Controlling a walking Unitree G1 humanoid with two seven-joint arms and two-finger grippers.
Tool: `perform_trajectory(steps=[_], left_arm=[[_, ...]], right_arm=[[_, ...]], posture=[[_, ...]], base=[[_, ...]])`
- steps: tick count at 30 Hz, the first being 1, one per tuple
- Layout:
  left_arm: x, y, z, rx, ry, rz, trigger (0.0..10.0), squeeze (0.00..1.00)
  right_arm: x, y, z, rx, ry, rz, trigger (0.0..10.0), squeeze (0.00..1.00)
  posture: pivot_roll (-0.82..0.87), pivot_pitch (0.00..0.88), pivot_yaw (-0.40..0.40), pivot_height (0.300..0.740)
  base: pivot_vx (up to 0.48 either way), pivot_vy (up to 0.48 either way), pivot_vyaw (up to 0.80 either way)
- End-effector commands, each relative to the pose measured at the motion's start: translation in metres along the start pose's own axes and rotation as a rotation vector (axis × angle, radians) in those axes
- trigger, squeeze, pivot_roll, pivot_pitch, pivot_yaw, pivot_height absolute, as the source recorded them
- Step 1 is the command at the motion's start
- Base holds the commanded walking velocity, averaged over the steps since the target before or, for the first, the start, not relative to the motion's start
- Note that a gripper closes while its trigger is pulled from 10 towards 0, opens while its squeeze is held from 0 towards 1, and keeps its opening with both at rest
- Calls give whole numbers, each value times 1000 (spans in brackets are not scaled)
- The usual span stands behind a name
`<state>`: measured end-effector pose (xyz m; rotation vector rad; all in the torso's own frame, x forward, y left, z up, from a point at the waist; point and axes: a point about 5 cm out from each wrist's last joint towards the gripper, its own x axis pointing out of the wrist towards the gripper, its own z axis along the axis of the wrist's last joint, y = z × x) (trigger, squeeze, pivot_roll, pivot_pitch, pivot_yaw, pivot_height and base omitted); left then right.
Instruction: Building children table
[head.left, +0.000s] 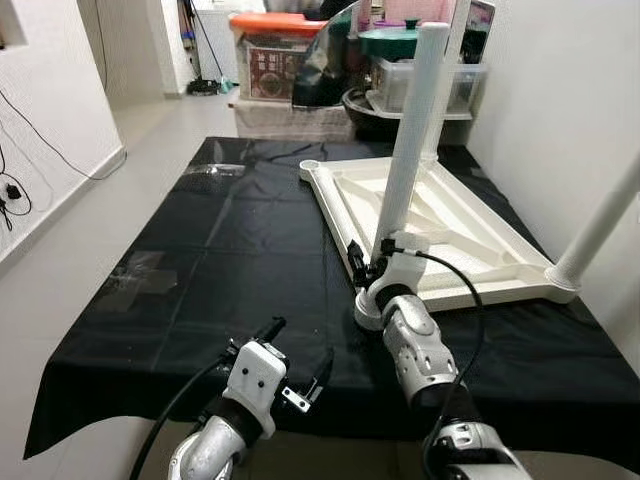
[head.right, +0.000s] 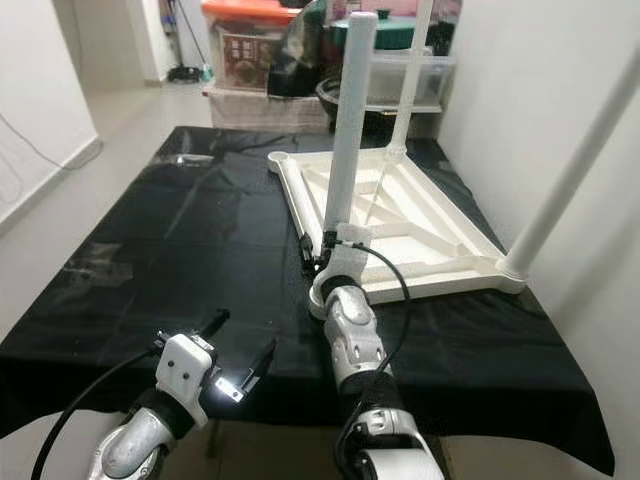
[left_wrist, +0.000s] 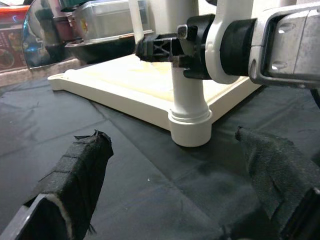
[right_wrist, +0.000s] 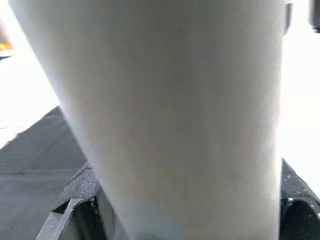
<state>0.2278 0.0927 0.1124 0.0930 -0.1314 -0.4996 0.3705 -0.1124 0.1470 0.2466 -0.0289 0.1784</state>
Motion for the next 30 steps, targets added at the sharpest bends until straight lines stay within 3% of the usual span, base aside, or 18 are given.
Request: perform_trajectory(steps=[1,3,4,6,7,9,11,13,16,19,20,21,23,25,27,29,30], left_arm=[[-2,0,-6,2,31,-4,10000,0],[-2,0,-6,2,32,-8,10000,0],[-2,0,-6,2,32,-8,10000,0],[-2,-1,-6,3,34,-12,10000,0],[-2,-1,-6,3,34,-12,10000,0],[-2,-1,-7,5,35,-14,10000,0],[-2,-1,-7,5,35,-14,10000,0],[-2,-2,-7,5,38,-16,10000,0],[-2,-3,-7,4,39,-17,10000,0],[-2,-3,-7,4,39,-17,10000,0],[-2,-3,-7,3,39,-18,10000,0],[-2,-3,-7,2,39,-17,10000,0],[-2,-3,-7,2,38,-16,10000,0],[-2,-3,-6,1,37,-13,10000,0],[-2,-3,-6,0,36,-11,10000,0],[-2,-3,-6,0,36,-11,10000,0],[-2,-3,-6,0,36,-10,10000,0]], right_arm=[[6,6,10,-3,0,133,10000,0],[3,3,19,-27,72,396,10000,0],[3,3,19,-27,72,396,10000,0],[-8,-1,24,-55,192,701,10000,0],[-8,-1,24,-55,192,701,10000,0],[-15,-2,28,-91,254,899,10000,0],[-15,-2,28,-91,254,899,10000,0],[-15,4,33,-138,269,1037,10000,0],[-13,13,32,-158,289,1123,10000,0],[-13,16,31,-160,298,1145,10000,0],[-14,22,29,-165,311,1177,7922,0],[-13,27,24,-179,324,1174,0,0],[-10,30,20,-212,318,1133,0,0],[-3,31,12,-255,307,994,0,0],[2,27,10,-240,275,874,0,0],[4,26,10,-226,260,837,0,0],[6,23,11,-209,235,749,0,0]], posture=[[118,0,-53,740],[117,0,-53,740],[117,0,-53,740],[121,0,-55,740],[121,0,-55,740],[122,0,-56,740],[122,0,-56,740],[124,0,-61,740],[125,0,-62,740],[126,0,-63,740],[129,0,-66,740],[132,0,-67,740],[132,0,-68,740],[129,0,-66,740],[129,0,-68,740],[129,0,-68,740],[126,0,-65,740]], base=[[0,0,0],[0,0,0],[0,0,0],[0,0,0],[0,0,0],[0,0,0],[0,0,0],[0,0,0],[0,0,0],[0,0,0],[0,0,0],[0,0,0],[0,0,0],[0,0,0],[0,0,0],[0,0,0],[0,0,0]])
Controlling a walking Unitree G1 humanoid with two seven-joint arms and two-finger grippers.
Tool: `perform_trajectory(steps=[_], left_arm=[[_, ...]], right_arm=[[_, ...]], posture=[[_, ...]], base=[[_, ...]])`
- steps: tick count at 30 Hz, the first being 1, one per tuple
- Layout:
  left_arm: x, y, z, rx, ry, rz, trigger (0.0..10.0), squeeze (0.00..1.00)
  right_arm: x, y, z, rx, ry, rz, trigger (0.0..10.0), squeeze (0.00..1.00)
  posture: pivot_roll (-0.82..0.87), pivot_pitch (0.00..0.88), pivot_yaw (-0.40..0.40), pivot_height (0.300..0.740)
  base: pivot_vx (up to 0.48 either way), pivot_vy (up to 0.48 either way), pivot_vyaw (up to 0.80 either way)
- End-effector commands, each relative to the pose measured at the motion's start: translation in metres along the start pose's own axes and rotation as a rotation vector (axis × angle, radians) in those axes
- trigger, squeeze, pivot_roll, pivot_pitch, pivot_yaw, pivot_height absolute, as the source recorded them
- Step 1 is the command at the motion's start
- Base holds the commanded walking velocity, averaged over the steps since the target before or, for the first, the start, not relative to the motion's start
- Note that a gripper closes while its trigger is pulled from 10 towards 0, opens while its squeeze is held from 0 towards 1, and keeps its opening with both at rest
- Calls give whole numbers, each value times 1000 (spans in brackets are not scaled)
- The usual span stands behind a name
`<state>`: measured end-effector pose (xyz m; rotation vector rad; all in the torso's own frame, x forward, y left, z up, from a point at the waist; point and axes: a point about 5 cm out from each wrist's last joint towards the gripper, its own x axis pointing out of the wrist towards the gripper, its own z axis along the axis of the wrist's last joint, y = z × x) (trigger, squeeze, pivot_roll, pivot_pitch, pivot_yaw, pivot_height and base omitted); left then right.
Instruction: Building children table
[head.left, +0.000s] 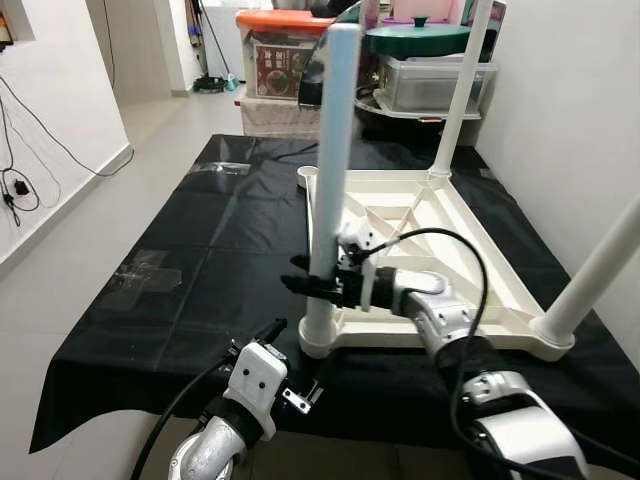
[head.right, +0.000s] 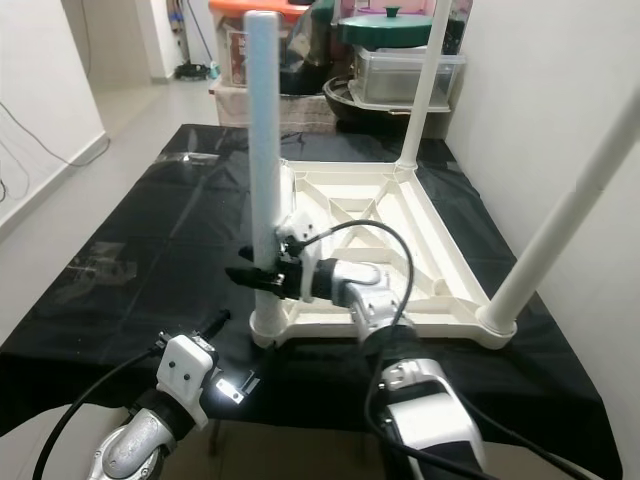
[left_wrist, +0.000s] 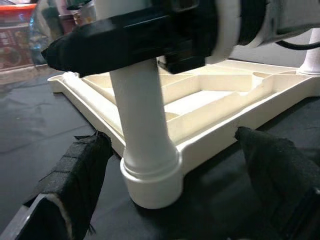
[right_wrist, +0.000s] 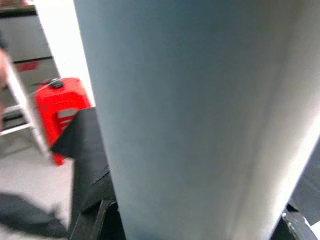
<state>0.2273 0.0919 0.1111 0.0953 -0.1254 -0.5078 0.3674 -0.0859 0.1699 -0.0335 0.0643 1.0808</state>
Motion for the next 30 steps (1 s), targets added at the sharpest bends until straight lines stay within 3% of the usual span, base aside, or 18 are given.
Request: perform_trajectory(steps=[1,2,4,5,6,7,9,11,13,18,19,23,24,25,26,27,29,30], left_arm=[[-2,-2,-4,-1,29,-1,10000,0],[-2,-2,-4,-1,29,-1,10000,0],[-2,-1,-4,-2,30,-1,10000,0],[-2,-1,-4,-2,30,-1,10000,0],[-2,-1,-5,-2,31,-1,10000,0],[-2,-1,-5,-2,31,-1,10000,0],[-1,0,-5,-4,33,-4,10000,0],[-1,0,-5,-4,33,-4,10000,0],[-1,0,-5,-3,35,-8,10000,0],[0,0,-5,0,34,-7,10000,0],[0,0,-5,1,35,-6,10000,0],[0,0,-5,1,35,-4,10000,0],[0,0,-5,0,35,-3,10000,0],[0,0,-5,0,35,-3,10000,0],[0,0,-5,-1,35,-2,10000,0],[0,0,-4,-2,35,-2,10000,0],[0,0,-4,-2,35,-1,10000,0],[0,1,-4,-3,35,-2,10000,0]], right_arm=[[-5,-12,-7,60,-13,-244,0,0],[-5,-12,-7,60,-13,-244,0,0],[-11,-22,-9,81,-24,-459,0,0],[-11,-22,-9,81,-24,-459,0,0],[-16,-27,-12,98,-15,-603,0,0],[-16,-27,-12,98,-15,-603,0,0],[-39,-33,-23,142,-13,-1026,0,0],[-39,-33,-23,142,-13,-1026,0,0],[-52,-20,-32,179,-22,-1279,0,0],[-40,-7,-34,220,-52,-1280,0,0],[-29,-2,-32,227,-88,-1207,10000,0],[-21,1,-30,231,-122,-1144,10000,0],[-15,4,-29,243,-148,-1086,10000,1000],[-15,4,-29,243,-148,-1086,10000,1000],[-15,1,-25,248,-176,-1056,10000,686],[-13,-4,-21,284,-213,-983,10000,0],[-14,-7,-15,300,-241,-931,10000,0],[-14,-11,-9,270,-250,-775,10000,0]], posture=[[122,0,-63,740],[122,0,-63,740],[119,0,-62,740],[119,0,-62,740],[111,0,-53,740],[111,0,-53,740],[102,0,-47,740],[102,0,-47,740],[108,0,-46,740],[110,0,-49,740],[112,0,-45,740],[112,0,-46,740],[112,0,-51,740],[112,0,-51,740],[111,0,-51,740],[111,0,-51,740],[111,0,-50,740],[110,0,-46,740]], base=[[0,0,0],[0,0,0],[0,0,0],[0,0,0],[0,0,0],[0,0,0],[0,0,0],[0,0,0],[0,0,0],[0,0,0],[0,0,0],[0,0,0],[0,0,0],[0,0,0],[0,0,0],[0,0,0],[0,0,0],[0,0,0]])
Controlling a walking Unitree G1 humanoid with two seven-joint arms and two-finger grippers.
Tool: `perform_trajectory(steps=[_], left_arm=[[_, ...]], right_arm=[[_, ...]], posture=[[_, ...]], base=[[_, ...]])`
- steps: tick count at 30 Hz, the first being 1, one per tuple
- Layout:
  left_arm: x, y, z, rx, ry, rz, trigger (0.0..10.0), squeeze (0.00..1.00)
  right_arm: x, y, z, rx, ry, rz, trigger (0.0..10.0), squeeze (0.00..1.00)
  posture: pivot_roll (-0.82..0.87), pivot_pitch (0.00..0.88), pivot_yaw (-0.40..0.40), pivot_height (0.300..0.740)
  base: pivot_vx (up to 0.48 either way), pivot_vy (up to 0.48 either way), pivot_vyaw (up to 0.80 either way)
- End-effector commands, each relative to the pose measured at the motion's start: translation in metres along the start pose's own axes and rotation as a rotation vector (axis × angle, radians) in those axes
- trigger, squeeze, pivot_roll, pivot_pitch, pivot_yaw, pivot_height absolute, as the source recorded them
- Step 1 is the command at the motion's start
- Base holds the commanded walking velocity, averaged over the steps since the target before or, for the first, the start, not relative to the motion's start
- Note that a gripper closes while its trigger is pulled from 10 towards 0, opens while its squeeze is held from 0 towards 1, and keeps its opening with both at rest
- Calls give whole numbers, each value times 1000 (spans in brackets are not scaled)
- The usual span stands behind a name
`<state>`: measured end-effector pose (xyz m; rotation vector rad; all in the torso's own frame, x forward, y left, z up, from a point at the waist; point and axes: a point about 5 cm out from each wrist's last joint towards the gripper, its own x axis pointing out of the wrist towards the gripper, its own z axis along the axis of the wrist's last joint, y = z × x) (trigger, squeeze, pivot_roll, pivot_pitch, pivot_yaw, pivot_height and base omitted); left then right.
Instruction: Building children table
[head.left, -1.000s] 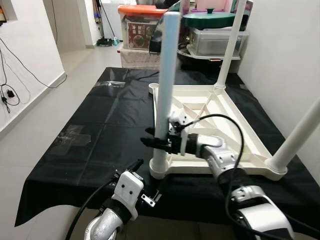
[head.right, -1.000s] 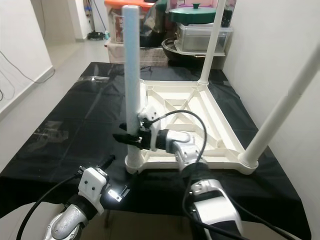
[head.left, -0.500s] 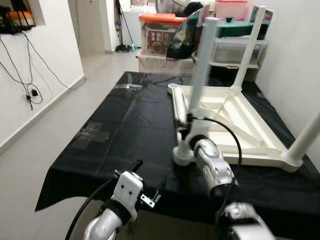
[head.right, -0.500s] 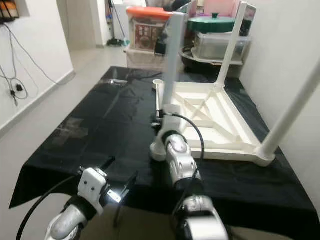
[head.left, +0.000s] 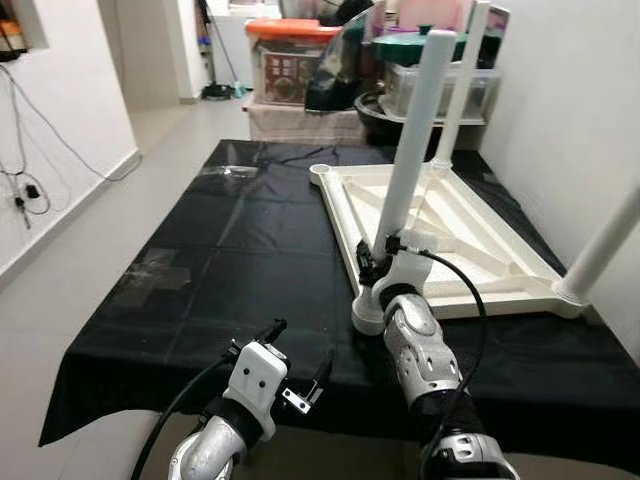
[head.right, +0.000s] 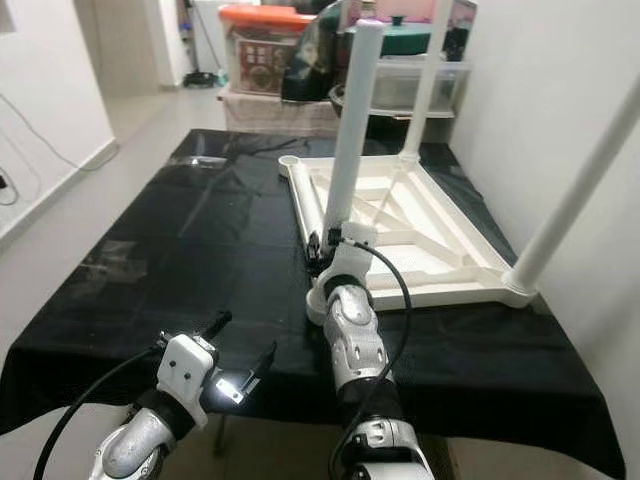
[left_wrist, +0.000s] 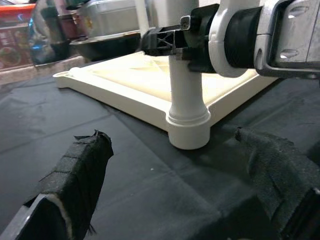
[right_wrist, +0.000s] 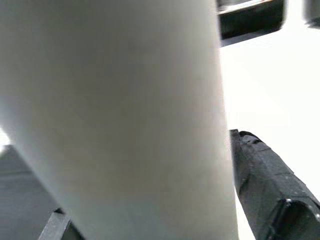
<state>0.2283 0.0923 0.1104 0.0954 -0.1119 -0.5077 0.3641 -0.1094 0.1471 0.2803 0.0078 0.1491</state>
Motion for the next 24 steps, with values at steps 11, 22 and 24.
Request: perform_trajectory(steps=[11,22,24], left_arm=[[1,-1,-5,4,23,-5,10000,0],[-1,-2,-7,7,28,-6,10000,0],[-1,-2,-6,6,28,-5,10000,0]], right_arm=[[-15,6,30,-178,247,1055,10000,0],[0,37,11,-325,289,1088,0,0],[6,32,13,-311,258,960,0,0]], posture=[[119,0,-59,740],[133,0,-66,740],[129,0,-64,740]], base=[[0,0,0],[0,0,0],[0,0,0]])
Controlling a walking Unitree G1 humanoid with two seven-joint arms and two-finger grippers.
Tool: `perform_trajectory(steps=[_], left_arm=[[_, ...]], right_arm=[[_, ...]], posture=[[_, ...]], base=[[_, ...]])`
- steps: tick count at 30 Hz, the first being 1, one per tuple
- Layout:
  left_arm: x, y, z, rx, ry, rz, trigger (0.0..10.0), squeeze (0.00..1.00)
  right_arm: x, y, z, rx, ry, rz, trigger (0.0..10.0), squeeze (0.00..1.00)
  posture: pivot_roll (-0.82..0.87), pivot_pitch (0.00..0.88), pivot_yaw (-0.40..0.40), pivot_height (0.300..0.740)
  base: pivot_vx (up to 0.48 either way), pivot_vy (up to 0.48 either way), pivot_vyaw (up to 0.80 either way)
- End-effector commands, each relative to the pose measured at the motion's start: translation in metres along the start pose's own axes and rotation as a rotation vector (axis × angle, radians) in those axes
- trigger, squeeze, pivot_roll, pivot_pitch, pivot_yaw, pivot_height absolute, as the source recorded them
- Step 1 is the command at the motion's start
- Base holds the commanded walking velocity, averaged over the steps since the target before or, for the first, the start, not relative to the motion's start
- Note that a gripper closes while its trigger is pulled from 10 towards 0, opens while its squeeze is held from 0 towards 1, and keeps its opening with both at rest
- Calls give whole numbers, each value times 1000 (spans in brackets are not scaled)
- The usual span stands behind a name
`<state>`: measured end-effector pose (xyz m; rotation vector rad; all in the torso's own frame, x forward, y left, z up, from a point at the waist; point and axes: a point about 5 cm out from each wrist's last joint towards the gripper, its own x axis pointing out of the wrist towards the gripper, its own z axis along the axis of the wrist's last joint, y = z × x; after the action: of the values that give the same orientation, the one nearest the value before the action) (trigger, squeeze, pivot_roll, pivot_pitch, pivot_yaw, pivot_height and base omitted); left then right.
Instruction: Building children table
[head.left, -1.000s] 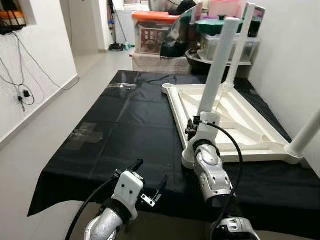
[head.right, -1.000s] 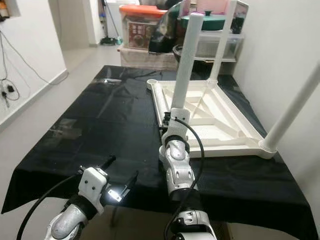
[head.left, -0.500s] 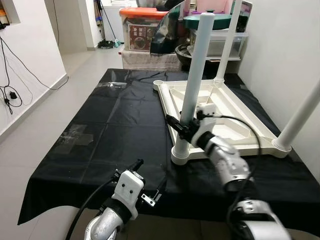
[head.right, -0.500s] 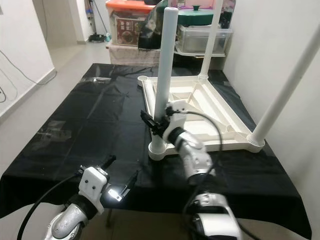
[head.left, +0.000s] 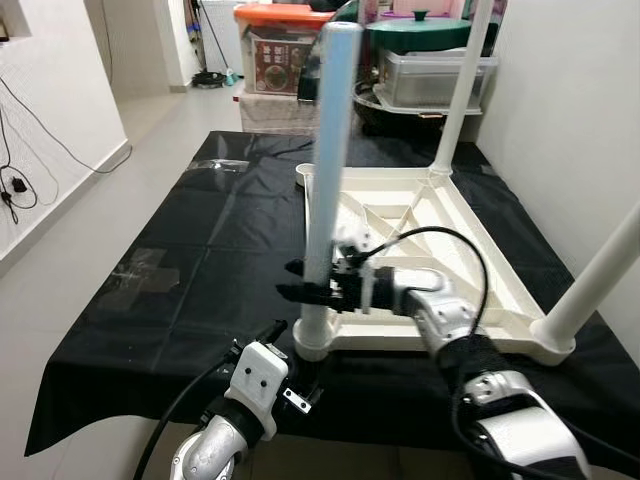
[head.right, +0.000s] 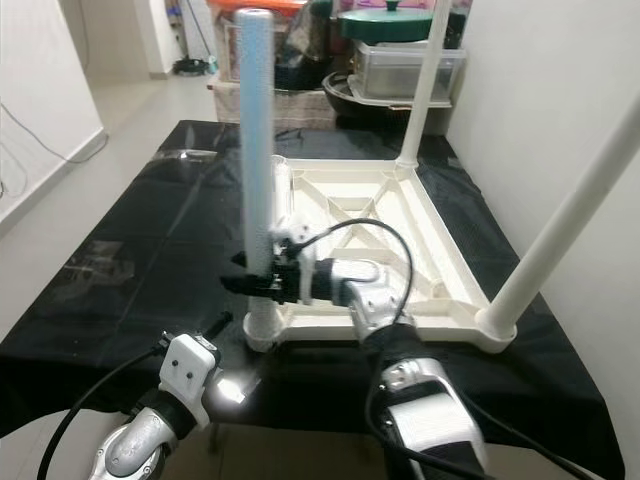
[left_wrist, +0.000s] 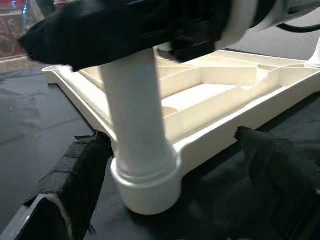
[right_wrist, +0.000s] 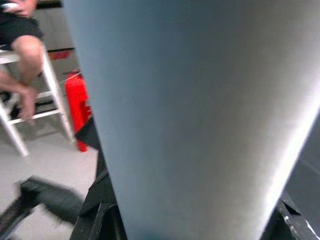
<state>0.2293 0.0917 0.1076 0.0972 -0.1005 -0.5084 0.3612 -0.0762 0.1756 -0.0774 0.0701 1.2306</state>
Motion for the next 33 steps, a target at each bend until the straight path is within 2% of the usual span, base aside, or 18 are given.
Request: perform_trajectory(steps=[1,4,8,10,11,13,14,16,18,22,23,24,25,26,27,30,31,33], left_arm=[[-2,-1,-4,8,17,-4,10000,0],[-2,0,-3,6,17,-3,10000,0],[-2,0,-3,5,18,-3,10000,0],[-2,0,-3,5,18,-3,10000,0],[-2,1,-3,5,19,-5,10000,0],[-2,1,-3,5,19,-5,10000,0],[-2,1,-3,5,20,-7,10000,0],[-2,1,-3,5,20,-7,10000,0],[-2,1,-3,7,22,-9,10000,0],[-2,1,-3,7,22,-8,10000,0],[-2,1,-3,7,23,-7,10000,0],[-2,1,-3,7,23,-7,10000,0],[-1,1,-3,7,22,-7,10000,0],[-1,1,-3,7,22,-7,10000,0],[-1,1,-3,7,21,-6,10000,0],[-1,1,-3,6,21,-6,10000,0],[-1,1,-3,6,21,-6,10000,0],[-1,1,-3,6,21,-7,10000,0]], right_arm=[[-3,-6,-8,30,26,-99,0,0],[-17,-29,-15,88,42,-505,0,0],[-28,-39,-19,102,44,-746,0,0],[-28,-39,-19,102,44,-746,0,0],[-44,-45,-23,132,28,-1008,0,0],[-44,-45,-23,132,28,-1008,0,0],[-54,-38,-27,147,0,-1223,0,0],[-54,-38,-27,147,0,-1223,0,0],[-57,-17,-35,200,-44,-1438,0,0],[-53,-10,-36,205,-52,-1461,0,0],[-45,-6,-37,227,-73,-1439,10000,0],[-45,-6,-37,227,-73,-1439,10000,0],[-39,-4,-37,228,-100,-1405,10000,318],[-39,-4,-37,228,-100,-1405,10000,318],[-33,-4,-33,226,-150,-1348,10000,1000],[-31,-11,-26,229,-232,-1275,10000,1000],[-33,-17,-21,252,-278,-1209,10000,0],[-34,-22,-14,262,-307,-1089,10000,0]], posture=[[129,0,-64,740],[119,0,-57,740],[116,0,-52,740],[116,0,-52,740],[111,0,-44,740],[111,0,-44,740],[112,0,-45,740],[112,0,-45,740],[113,0,-43,740],[113,0,-43,740],[116,0,-43,740],[116,0,-43,740],[116,0,-47,740],[116,0,-47,740],[114,0,-45,740],[113,0,-43,740],[114,0,-44,740],[112,0,-42,740]], base=[[0,0,0],[0,0,0],[0,0,0],[0,0,0],[0,0,0],[0,0,0],[0,0,0],[0,0,0],[0,0,0],[0,0,0],[0,0,0],[0,0,0],[0,0,0],[0,0,0],[0,0,0],[0,0,0],[0,0,0],[0,0,0]])
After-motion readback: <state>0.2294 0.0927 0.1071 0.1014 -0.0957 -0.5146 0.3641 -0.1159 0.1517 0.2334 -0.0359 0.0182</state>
